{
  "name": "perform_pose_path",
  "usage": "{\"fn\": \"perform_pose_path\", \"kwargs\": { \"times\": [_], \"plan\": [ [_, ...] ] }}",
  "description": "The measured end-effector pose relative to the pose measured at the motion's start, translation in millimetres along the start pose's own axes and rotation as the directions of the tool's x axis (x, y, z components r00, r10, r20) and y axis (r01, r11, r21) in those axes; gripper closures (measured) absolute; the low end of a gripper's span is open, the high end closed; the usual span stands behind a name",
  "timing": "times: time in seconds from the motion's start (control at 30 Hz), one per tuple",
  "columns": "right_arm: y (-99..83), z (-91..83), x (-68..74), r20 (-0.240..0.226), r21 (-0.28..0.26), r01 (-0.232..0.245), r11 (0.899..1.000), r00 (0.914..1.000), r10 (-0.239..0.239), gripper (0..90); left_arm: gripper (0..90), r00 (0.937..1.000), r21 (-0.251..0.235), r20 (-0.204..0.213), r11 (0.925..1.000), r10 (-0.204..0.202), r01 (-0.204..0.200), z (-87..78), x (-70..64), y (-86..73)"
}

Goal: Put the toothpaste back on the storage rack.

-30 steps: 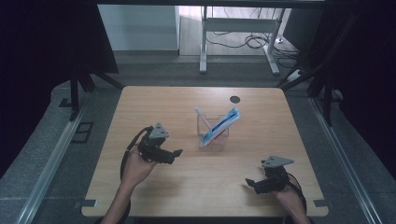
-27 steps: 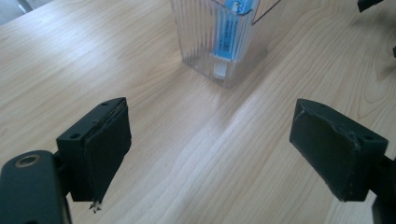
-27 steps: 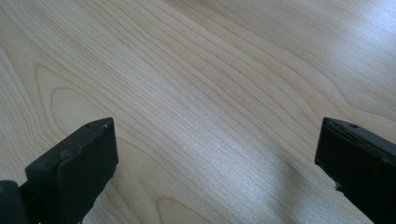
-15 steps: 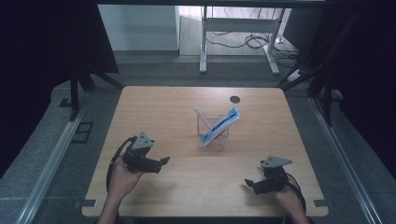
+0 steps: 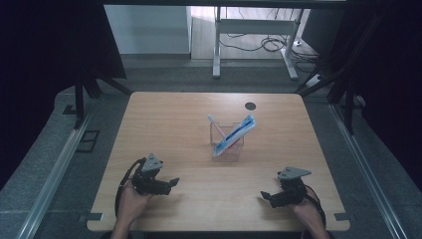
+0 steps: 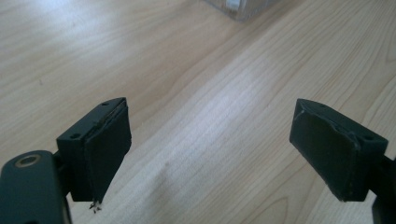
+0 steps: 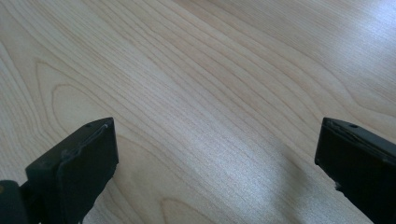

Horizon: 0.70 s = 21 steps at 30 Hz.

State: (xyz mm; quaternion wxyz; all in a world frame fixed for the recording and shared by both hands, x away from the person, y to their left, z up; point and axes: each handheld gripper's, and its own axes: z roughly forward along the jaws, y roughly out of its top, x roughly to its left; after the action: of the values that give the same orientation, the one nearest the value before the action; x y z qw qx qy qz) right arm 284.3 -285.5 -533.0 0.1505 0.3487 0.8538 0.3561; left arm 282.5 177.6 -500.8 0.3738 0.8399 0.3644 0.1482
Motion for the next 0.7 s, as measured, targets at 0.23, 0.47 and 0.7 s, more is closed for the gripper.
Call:
{"fn": "perform_pose_path", "kwargs": {
  "times": [0.23, 0.47, 0.7],
  "plan": [
    [0.1, -0.1, 0.3, 0.001, -0.004, 0.004, 1.0, 1.0, -0.004, 0.0, 12.9, 1.0, 0.032, 0.0, 0.9995, 0.005, -0.005, 9.4, -2.0, -10.2],
    [0.3, 1.0, 1.5, -0.004, 0.001, 0.011, 1.0, 0.9999, -0.011, 0.0, 12.9, 1.0, 0.065, -0.005, 0.9979, 0.004, -0.004, 17.0, -5.6, -18.6],
    [0.1, 2.4, 2.6, -0.006, 0.004, 0.016, 1.0, 0.9999, -0.016, 0.0, 12.9, 0.9994, 0.102, -0.024, 0.9945, 0.027, -0.024, 21.4, -6.7, -21.9]
  ]
}}
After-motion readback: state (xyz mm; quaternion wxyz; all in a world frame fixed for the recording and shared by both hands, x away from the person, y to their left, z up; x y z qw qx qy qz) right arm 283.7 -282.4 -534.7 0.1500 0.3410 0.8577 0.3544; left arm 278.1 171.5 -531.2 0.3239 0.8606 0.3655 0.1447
